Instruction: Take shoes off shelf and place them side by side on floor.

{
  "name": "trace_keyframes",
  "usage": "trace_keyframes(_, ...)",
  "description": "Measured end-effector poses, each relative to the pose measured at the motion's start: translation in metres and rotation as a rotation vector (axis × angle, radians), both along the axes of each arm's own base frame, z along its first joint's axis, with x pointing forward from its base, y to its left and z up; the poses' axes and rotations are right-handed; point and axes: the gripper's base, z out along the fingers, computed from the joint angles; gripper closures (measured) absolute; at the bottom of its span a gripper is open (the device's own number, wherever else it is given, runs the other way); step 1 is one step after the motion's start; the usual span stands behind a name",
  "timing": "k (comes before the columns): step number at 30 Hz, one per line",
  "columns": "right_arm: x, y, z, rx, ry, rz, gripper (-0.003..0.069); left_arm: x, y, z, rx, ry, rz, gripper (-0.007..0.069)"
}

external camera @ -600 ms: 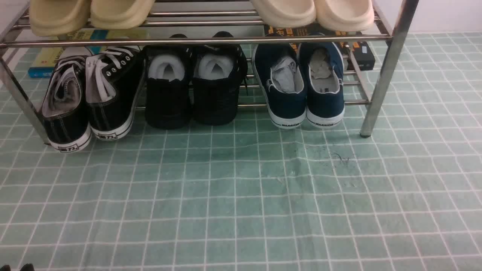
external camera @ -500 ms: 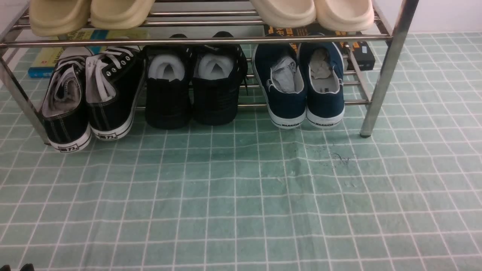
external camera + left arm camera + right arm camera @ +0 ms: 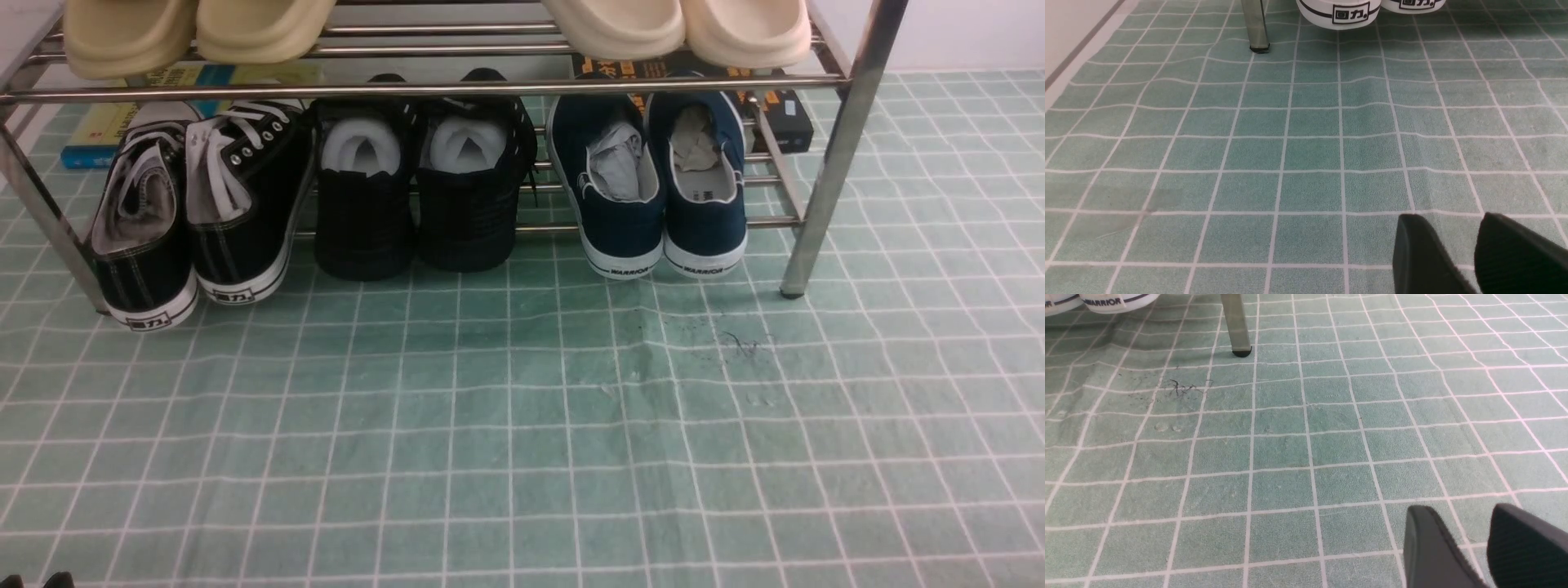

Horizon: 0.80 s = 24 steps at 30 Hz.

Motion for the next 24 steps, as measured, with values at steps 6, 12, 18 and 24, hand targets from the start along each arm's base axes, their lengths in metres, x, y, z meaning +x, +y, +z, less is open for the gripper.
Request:
trace_keyframes(6,0.0,0.0,0.0,0.0,0.0,0.0,0.0419,0.0,0.0,0.0,0.0,0.0,0.0,0.0382)
trace_keyframes(12,0.0,0.0,0.0,0.0,0.0,0.0,0.0419,0.0,0.0,0.0,0.0,0.0,0.0,0.0382)
trace_keyframes(18,0.0,0.0,0.0,0.0,0.0,0.0,0.0419,0.0,0.0,0.0,0.0,0.0,0.0,0.0382)
trace_keyframes(24,0.0001,0.0014,0.0001,0.047,-0.003,0.001,0.0419,0.0,0.0,0.0,0.001,0.0,0.0,0.0382)
